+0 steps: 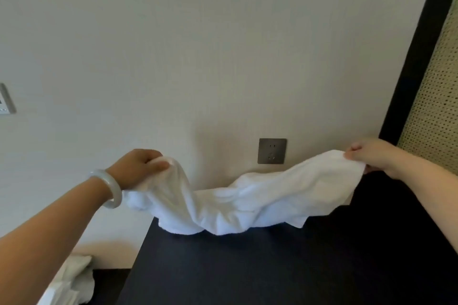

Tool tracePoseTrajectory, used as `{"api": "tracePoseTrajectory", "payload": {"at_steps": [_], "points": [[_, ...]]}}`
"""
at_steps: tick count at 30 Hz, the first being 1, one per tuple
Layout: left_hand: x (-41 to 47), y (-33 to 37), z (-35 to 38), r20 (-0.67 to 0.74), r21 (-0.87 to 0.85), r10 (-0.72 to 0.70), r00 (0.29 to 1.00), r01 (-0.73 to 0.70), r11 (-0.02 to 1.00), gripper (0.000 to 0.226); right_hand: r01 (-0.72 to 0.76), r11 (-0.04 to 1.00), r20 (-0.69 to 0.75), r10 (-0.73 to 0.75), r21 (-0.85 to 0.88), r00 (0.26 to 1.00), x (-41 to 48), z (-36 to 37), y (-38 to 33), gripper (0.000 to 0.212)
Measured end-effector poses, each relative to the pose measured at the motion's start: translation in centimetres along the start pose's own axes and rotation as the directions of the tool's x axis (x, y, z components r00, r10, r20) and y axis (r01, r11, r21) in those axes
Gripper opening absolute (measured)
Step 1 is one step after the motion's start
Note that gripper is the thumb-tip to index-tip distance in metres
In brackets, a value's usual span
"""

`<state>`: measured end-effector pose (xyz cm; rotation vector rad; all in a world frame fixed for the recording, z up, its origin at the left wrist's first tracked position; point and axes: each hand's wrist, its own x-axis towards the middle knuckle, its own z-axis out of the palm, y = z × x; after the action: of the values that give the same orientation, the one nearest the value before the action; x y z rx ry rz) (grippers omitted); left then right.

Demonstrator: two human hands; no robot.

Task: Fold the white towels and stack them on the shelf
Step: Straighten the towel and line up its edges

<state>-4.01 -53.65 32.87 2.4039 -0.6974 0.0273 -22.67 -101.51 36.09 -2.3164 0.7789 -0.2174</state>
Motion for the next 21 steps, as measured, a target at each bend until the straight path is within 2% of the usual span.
{"api": "tracePoseTrajectory", "payload": {"at_steps": [1, 3, 5, 6, 7, 8, 10, 12, 17, 21], "points": [[-1.0, -0.2, 1.3, 0.146, 0.022, 0.024, 0.989, -0.027, 0.999, 0.021, 0.024, 0.999, 0.045, -0.023, -0.024, 0.999, -0.2, 1.4, 0.9, 0.018], [-2.9, -0.6, 4.3, 0.428, 0.069, 0.03, 0.903, -0.066, 0.995, 0.014, 0.083, 0.994, 0.116, -0.074, -0.074, 0.99, -0.7, 4.3, 2.1, 0.016], [-4.0, -1.1, 7.4, 0.617, 0.098, -0.019, 0.787, -0.053, 0.994, 0.013, 0.113, 0.99, 0.153, -0.099, -0.083, 0.983, -1.1, 6.7, 2.7, 0.016], [-4.2, -1.5, 8.8, 0.659, 0.115, -0.051, 0.75, -0.033, 0.993, 0.018, 0.123, 0.99, 0.163, -0.11, -0.068, 0.981, -1.2, 7.6, 2.8, 0.017], [-4.1, -1.9, 10.1, 0.66, 0.135, -0.078, 0.747, -0.017, 0.991, 0.021, 0.135, 0.99, 0.166, -0.125, -0.049, 0.978, -1.2, 8.3, 2.8, 0.018], [-3.8, -2.3, 11.2, 0.622, 0.162, -0.102, 0.777, 0.0, 0.987, 0.024, 0.148, 0.989, 0.165, -0.14, -0.032, 0.976, -1.2, 8.9, 2.6, 0.018], [-2.7, -3.2, 12.9, 0.472, 0.216, -0.163, 0.866, 0.066, 0.974, 0.027, 0.168, 0.986, 0.155, -0.165, -0.006, 0.974, -1.2, 9.8, 2.2, 0.016], [-1.7, -4.0, 14.3, 0.346, 0.269, -0.239, 0.907, 0.148, 0.952, 0.033, 0.177, 0.984, 0.147, -0.176, 0.007, 0.973, -1.2, 10.4, 1.7, 0.015], [-0.1, -6.3, 17.0, 0.279, 0.393, -0.35, 0.894, 0.226, 0.891, 0.046, 0.183, 0.982, 0.116, -0.188, 0.054, 0.975, -0.7, 11.3, 1.5, 0.013], [1.0, -8.1, 18.4, 0.278, 0.417, -0.406, 0.871, 0.271, 0.868, 0.052, 0.12, 0.972, 0.106, -0.143, 0.2, 0.984, 0.7, 12.6, 2.1, 0.007]]}}
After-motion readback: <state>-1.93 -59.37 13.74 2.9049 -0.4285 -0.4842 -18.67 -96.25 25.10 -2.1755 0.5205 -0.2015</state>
